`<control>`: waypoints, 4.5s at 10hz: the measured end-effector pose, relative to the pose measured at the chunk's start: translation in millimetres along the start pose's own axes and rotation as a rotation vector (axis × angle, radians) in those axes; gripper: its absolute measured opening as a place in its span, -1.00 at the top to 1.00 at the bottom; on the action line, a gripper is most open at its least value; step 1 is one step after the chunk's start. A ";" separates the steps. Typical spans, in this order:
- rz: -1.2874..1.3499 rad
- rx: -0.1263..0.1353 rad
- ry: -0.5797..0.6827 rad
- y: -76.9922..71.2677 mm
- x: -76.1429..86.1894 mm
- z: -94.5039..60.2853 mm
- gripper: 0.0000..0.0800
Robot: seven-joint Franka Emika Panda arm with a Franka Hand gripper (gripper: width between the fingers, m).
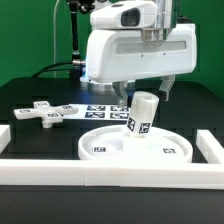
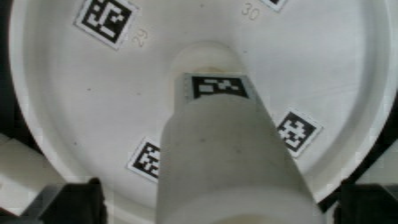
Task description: Assemble round table
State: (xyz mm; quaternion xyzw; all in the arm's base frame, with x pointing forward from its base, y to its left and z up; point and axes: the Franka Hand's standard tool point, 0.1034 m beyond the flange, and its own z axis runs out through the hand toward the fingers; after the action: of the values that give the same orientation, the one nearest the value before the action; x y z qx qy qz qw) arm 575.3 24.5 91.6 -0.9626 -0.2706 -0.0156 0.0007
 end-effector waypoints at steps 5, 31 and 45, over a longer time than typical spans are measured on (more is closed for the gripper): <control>0.003 0.001 -0.001 2.1 -1.3 0.8 -0.01; 2.184 0.242 0.022 -22.7 1.1 3.0 -0.04; 1.380 0.168 -0.027 -16.0 -13.8 3.4 -0.62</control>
Offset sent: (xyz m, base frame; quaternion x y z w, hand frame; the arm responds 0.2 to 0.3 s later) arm 0.0006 -0.0037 0.0020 0.0009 0.0058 -0.0133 0.9999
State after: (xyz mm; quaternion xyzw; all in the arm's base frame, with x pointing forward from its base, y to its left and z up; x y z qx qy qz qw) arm 555.2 31.0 87.7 -0.9114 0.4027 0.0214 0.0815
